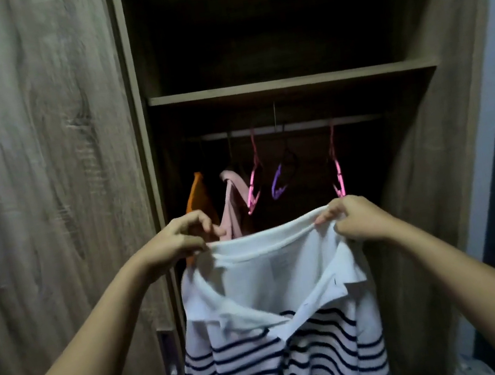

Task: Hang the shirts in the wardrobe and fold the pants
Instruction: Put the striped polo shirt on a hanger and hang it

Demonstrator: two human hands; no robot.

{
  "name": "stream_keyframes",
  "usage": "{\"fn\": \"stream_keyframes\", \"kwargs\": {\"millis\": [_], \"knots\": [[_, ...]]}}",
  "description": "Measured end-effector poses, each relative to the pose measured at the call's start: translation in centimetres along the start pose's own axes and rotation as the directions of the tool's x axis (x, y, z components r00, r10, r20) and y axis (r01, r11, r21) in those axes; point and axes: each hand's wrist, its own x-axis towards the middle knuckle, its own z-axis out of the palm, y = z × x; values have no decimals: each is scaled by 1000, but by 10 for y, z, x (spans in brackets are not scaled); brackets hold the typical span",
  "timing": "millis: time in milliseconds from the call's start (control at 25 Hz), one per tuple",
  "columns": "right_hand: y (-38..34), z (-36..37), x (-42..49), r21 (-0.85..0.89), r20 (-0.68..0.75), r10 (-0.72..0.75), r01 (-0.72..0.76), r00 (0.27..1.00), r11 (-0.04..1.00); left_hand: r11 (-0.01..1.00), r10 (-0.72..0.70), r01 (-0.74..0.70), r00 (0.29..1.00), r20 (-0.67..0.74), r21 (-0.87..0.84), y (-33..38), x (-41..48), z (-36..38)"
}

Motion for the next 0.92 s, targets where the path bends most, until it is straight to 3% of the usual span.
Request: {"fn": "stream_keyframes", "kwargs": {"millis": [40, 80, 200, 480, 680, 920], "knots": [[-3, -2, 5, 31, -13, -23, 23, 1000, 999, 996, -9, 6, 1000, -26, -89, 3, 12, 5], [-8, -4, 9, 19, -16, -45, 45, 999, 999, 998, 2, -9, 995, -101, -66, 5, 29, 10], [-16, 4, 20, -102, 23, -135, 137, 991, 985, 924, 104, 36, 935, -340, 381, 4, 92, 33], [26, 14, 38, -204, 57, -242, 248, 969, 947, 757, 52, 220, 918, -393, 615, -8, 231, 51], [57, 18, 39, -137, 70, -244, 252, 967, 958, 561, -137, 454, 876, -463, 692, -24, 278, 59], [71, 22, 40, -54, 72, -219, 223, 973, 973, 656, -61, 453, 829, -556, 603, -18, 286, 69]]}}
